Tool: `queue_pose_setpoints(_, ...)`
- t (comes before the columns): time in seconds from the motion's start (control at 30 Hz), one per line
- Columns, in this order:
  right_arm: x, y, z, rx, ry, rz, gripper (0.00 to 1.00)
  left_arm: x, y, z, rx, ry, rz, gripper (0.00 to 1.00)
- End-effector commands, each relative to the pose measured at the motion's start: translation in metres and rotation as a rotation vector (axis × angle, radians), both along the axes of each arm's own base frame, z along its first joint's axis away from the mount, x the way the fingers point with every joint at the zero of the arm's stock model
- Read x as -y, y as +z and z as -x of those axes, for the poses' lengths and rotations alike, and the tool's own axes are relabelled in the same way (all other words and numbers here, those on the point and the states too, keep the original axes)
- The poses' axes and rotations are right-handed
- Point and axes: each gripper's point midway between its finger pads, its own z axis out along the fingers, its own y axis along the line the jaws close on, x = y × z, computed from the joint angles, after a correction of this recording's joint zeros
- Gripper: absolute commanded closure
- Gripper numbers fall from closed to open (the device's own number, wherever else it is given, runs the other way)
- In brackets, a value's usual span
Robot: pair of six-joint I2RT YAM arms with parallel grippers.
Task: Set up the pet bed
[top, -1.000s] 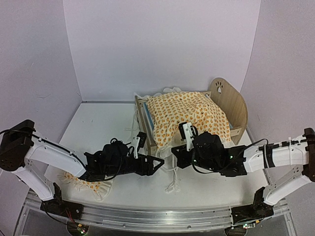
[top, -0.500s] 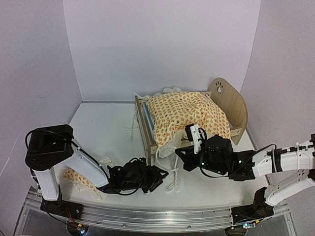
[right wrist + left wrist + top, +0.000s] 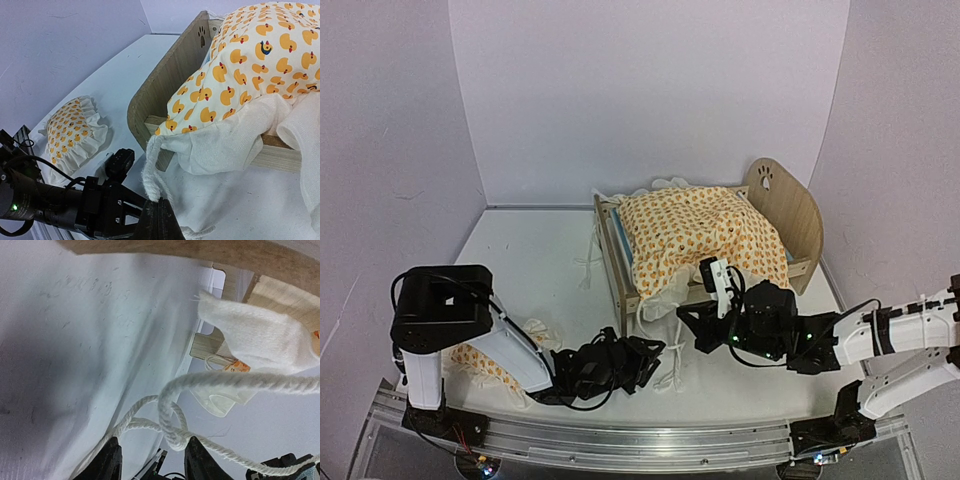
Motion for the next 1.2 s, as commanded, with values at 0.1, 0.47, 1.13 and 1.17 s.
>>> queue_pose_setpoints(0.1, -0.004, 0.023, -0.001, 0.049, 0.012, -0.067, 1.0, 0.007, 0.034, -0.008, 0.021, 0.079, 0.18, 0.47)
queue_pose_setpoints(0.47, -0.001, 0.027, -0.001, 0.057, 0.003, -0.076, 1.0, 0.013, 0.032, -0.024, 0.101, 0.066, 0.174, 0.75)
queue_pose_setpoints(1.13, 0.031, 0.05, -0.026, 0.083, -0.22, -0.035, 1.0, -0.037, 0.203, -0.084, 1.144, -0.508, -1.117, 1.0)
queue_pose_setpoints(1.17, 0.031, 0.051, -0.028, 0.083, -0.23, -0.031, 1.0, -0.037, 0.212, -0.089, 1.181, -0.542, -1.157, 1.0)
